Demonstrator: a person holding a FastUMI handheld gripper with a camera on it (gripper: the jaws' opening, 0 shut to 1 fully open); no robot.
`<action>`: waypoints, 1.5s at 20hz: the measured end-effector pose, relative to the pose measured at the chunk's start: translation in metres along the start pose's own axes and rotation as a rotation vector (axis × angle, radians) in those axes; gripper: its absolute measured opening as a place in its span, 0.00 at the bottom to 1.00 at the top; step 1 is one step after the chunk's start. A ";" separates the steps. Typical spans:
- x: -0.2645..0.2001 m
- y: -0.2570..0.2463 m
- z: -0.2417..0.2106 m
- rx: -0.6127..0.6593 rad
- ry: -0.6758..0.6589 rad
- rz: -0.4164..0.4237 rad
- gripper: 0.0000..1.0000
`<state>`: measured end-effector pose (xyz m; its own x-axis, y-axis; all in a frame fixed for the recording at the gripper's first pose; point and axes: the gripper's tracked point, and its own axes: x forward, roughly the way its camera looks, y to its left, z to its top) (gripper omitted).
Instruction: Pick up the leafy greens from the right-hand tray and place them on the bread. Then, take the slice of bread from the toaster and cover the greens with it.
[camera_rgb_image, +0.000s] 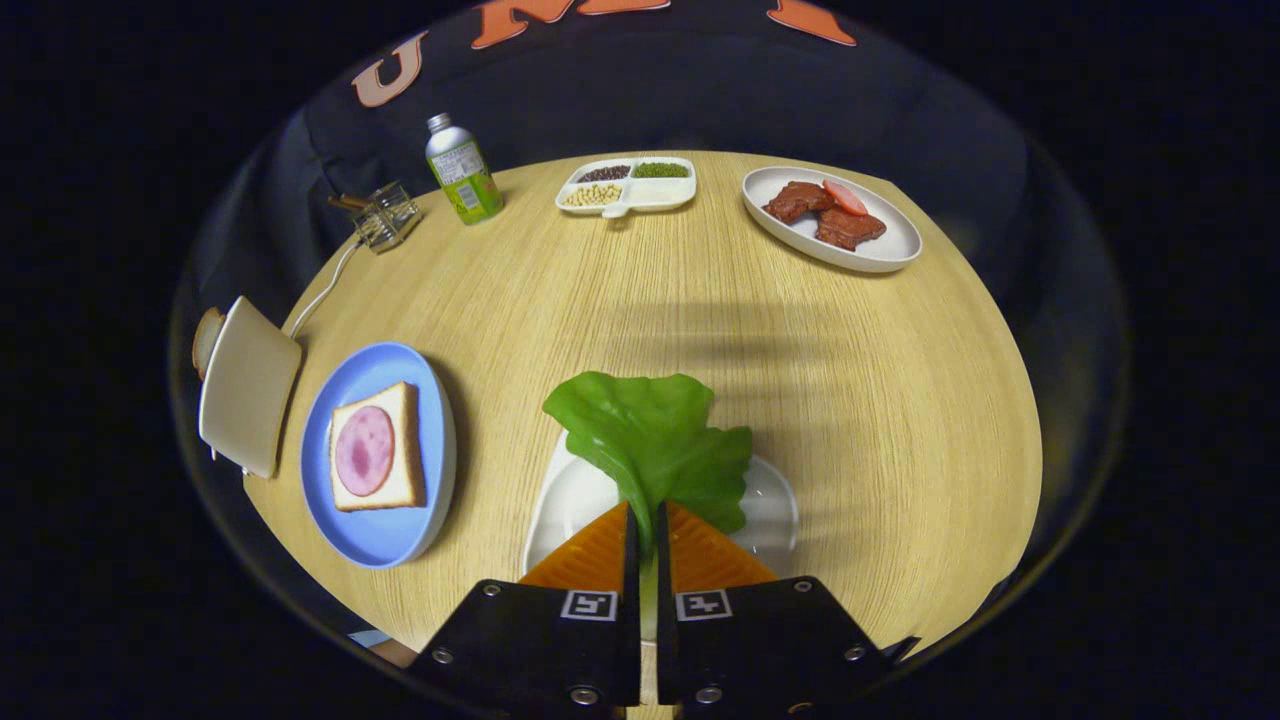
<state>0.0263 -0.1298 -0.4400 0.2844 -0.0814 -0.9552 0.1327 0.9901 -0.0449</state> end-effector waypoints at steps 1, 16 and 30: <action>-0.006 0.005 0.005 -0.005 -0.016 0.004 0.07; -0.049 0.112 0.047 -0.135 -0.143 0.129 0.07; -0.003 0.197 0.026 -0.209 -0.058 0.198 0.07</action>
<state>0.0762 0.0623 -0.4388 0.3403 0.1156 -0.9332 -0.1274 0.9889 0.0761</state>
